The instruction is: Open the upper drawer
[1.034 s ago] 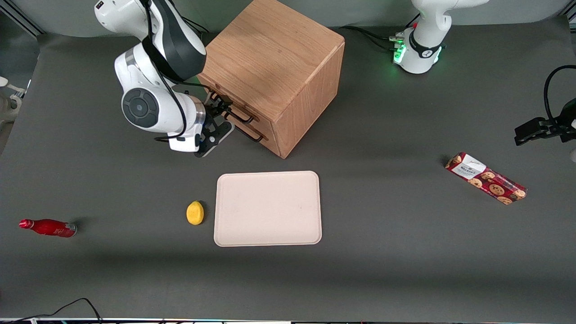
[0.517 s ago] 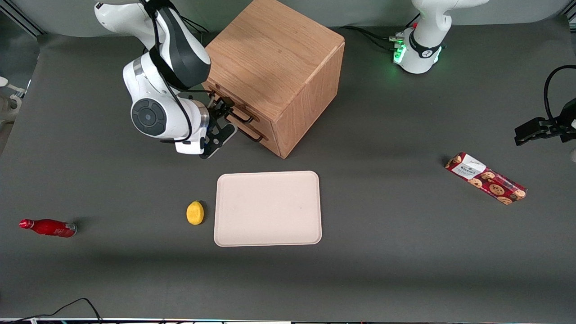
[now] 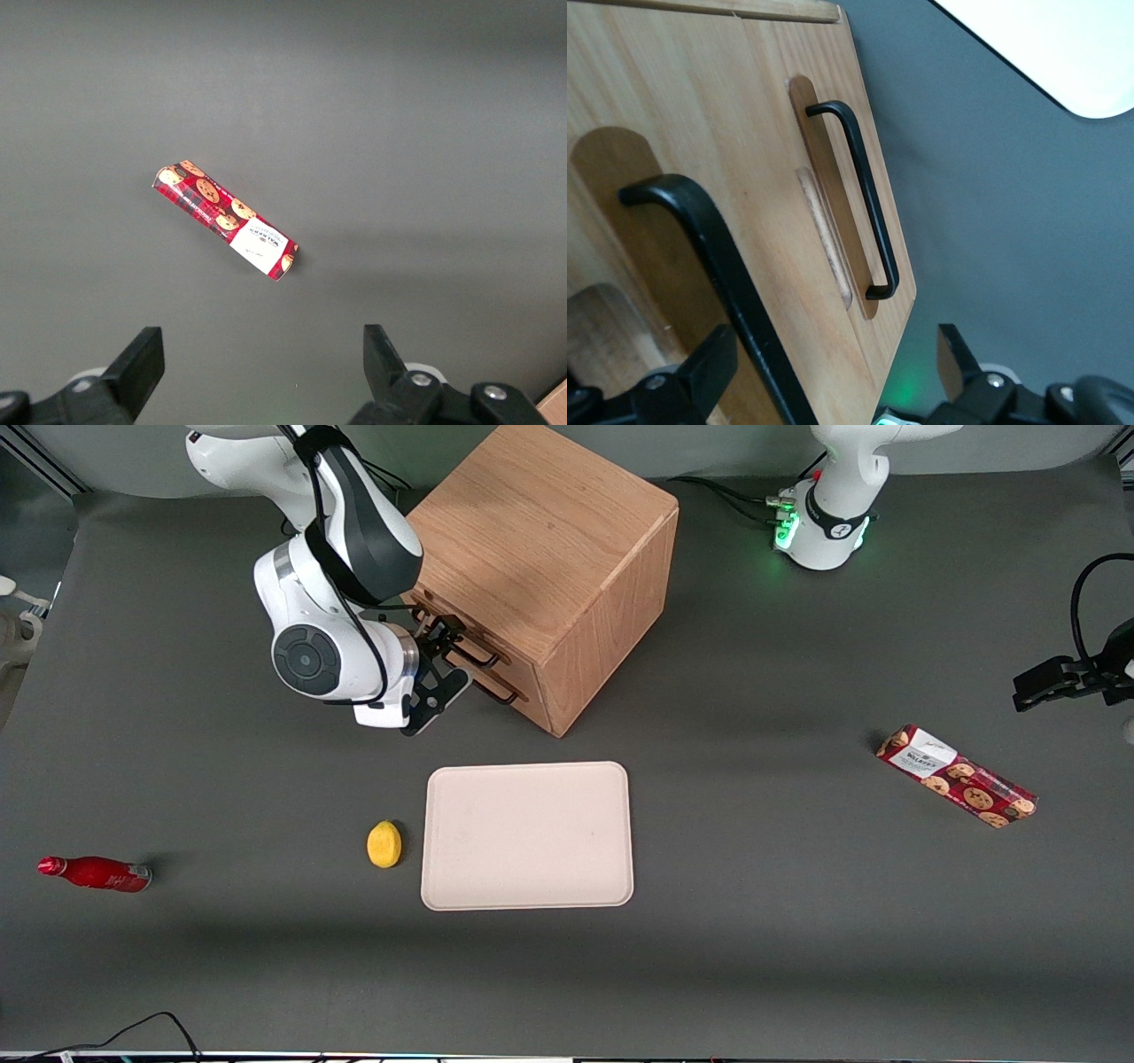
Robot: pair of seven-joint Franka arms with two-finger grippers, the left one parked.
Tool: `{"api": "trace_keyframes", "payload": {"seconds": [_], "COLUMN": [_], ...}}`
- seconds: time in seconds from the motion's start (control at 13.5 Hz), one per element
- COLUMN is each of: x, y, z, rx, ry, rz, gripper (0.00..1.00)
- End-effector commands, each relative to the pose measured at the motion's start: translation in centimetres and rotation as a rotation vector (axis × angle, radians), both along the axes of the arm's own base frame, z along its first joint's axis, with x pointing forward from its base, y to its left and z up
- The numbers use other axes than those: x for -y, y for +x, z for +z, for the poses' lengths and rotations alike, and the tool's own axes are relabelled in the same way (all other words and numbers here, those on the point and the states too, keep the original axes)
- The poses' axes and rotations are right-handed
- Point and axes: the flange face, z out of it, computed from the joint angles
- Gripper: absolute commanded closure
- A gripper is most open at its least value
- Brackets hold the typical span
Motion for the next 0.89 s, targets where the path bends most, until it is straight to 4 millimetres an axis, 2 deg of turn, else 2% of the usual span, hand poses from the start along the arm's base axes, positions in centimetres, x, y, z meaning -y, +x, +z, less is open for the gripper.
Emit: {"api": "trace_keyframes", "payload": {"seconds": [0.0, 0.3, 0.81], "x": [-0.8, -1.0, 0.0], "y": [-0.2, 0.1, 0.4], "z": [-1.1, -2.2, -2.6], "rx": [0.005, 0.017, 0.020], "ry": [0.030, 0.025, 0.035], "rz": [0.010, 0.005, 0.040], "gripper": [0.00, 0.00, 0.00]}}
